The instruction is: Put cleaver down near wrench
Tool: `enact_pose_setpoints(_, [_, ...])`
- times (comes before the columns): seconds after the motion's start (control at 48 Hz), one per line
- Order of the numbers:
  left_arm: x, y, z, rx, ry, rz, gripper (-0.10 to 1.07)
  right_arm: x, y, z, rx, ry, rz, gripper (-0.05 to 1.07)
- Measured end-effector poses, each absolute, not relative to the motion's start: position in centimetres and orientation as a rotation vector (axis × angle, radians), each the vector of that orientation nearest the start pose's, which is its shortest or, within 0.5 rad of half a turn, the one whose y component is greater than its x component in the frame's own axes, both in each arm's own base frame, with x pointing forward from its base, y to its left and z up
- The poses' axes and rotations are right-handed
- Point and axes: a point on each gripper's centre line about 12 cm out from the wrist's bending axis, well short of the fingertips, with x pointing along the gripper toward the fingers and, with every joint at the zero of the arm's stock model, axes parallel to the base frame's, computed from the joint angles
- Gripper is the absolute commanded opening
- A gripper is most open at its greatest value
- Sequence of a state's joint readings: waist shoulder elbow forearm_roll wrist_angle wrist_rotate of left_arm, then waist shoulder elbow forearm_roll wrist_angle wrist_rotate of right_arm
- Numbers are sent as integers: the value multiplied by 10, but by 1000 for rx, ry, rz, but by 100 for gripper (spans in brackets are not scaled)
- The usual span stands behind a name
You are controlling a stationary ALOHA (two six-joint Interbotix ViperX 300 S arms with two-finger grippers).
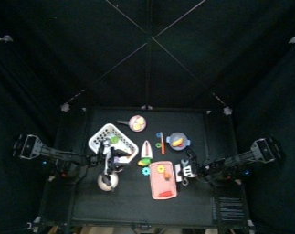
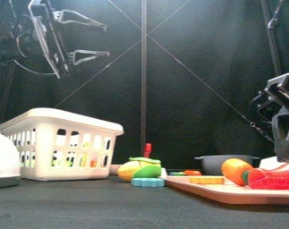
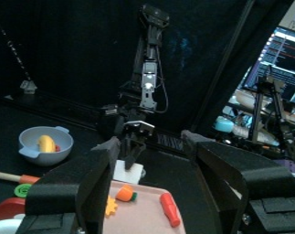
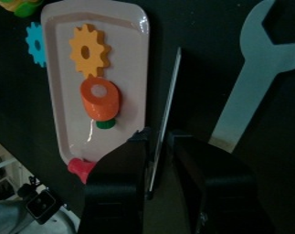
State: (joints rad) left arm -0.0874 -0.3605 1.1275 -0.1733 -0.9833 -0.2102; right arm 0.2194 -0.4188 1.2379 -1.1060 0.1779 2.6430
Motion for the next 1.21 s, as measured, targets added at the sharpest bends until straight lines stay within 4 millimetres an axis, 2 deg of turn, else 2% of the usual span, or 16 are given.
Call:
enact_pose_setpoints(0.479, [281,-7,245,-328,-214,26,91,211,28,128,1291,678,-582,63])
enact_pose_setpoints(1.042, [281,-8,244,-328,-212,25,91,192,18,149,1290,547,-593,63])
enact_pose_setpoints(1.208, [280,-7,244,-328,-211,26,91,191,17,147,1272,544,-614,63])
